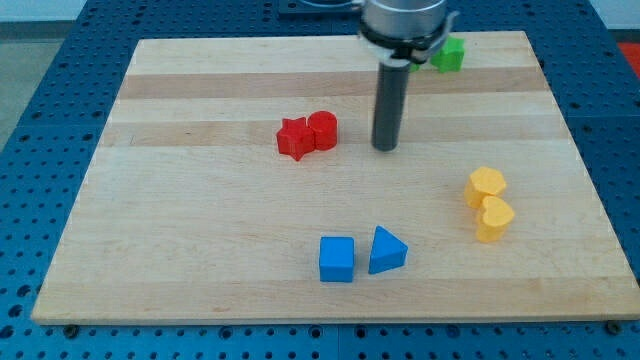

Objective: Push the red circle towards the green circle

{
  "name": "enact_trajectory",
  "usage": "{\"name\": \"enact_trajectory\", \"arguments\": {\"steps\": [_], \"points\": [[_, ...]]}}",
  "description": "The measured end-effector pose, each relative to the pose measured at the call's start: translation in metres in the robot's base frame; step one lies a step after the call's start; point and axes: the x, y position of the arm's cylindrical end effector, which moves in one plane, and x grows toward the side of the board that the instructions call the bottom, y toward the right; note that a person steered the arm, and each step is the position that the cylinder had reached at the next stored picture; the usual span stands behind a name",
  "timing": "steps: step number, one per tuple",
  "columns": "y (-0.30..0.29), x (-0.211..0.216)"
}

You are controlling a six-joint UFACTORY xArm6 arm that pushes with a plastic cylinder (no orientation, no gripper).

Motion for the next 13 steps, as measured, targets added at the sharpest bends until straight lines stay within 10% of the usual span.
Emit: {"name": "enact_trajectory", "arguments": {"steps": [13], "points": [[-0.102,-0.180]]}}
